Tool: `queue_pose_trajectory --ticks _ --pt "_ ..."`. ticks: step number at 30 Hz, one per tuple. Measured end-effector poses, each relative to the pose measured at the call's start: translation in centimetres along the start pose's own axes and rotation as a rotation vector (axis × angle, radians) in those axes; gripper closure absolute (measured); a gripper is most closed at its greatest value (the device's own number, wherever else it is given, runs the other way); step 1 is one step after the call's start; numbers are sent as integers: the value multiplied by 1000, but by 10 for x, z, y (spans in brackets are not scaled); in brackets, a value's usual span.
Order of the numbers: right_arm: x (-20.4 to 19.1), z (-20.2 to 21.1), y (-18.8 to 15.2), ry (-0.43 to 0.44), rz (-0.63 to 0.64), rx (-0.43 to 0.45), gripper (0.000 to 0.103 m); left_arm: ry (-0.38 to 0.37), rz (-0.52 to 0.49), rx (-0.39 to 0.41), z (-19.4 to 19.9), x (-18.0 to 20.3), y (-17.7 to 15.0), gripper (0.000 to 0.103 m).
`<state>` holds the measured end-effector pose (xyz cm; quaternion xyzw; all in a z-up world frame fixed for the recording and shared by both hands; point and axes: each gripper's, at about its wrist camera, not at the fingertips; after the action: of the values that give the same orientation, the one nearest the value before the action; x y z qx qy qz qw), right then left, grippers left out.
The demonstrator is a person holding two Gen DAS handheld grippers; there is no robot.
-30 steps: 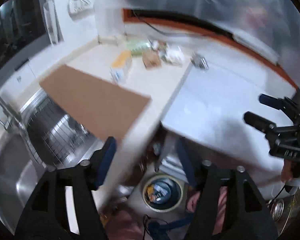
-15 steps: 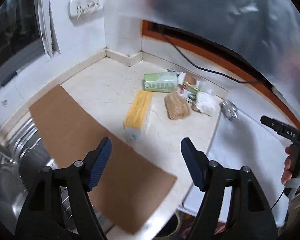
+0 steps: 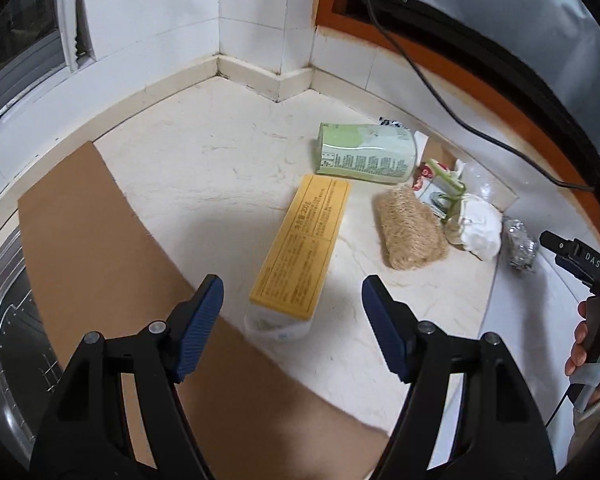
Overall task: Collect trash
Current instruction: 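Grasp the yellow box with the left tool while the right tool grasps the foil ball, then carry the yellow box and foil ball down over the trash bin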
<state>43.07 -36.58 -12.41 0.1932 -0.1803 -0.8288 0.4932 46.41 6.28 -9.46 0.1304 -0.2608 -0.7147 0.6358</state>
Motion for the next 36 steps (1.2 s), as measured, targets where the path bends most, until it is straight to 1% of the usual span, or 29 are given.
queue_pose_trajectory --ticks 6,10,11,13,15,17,19,20,23,26,29,31,35,36 --pt "1 -34 5 -21 -21 -15 15 9 12 -19 -26 -1 6 34" --pt "0 -50 4 -11 -27 -19 15 -6 36 -25 -40 -2 10 34" --pt "-1 -53 4 -12 -22 -16 16 -6 37 -28 -42 -2 11 34" --pt "-6 -59 3 -19 -7 -18 22 4 34 -34 -49 0 10 34" --pt "-8 -64 1 -14 0 -26 35 9 37 -32 -53 0 9 38" --pt "-9 -69 -2 -2 -8 -39 39 -5 50 -39 -57 0 8 49" --pt "-11 -69 -6 -5 -12 -30 39 -12 60 -41 -60 0 7 58" --pt "-12 -70 -8 -8 -12 -23 40 -9 62 -42 -60 0 6 60" --pt "-14 -69 -16 -15 -12 -20 40 -9 51 -34 -57 3 4 62" --pt "-17 -62 -24 -7 -4 -11 40 16 28 -18 -49 9 0 62" --pt "-17 -53 -34 7 -7 -9 40 -8 39 6 -34 13 -5 63" --pt "-17 -45 -41 23 -7 -7 40 -41 43 18 -21 18 -10 63" --pt "-15 -21 -53 63 -3 -5 40 -62 1 41 7 32 -21 63" --pt "-15 -14 -57 70 5 -5 40 -78 -7 50 19 37 -25 63"
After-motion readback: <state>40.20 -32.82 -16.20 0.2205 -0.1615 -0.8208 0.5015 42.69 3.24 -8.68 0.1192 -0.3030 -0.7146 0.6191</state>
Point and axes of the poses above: each gripper's, at about its wrist camera, not at the fingertips, and z roughly against the way its jaws point, x to its right, y to its top, and after that the axes turned 3 degrees about -y, right-handed
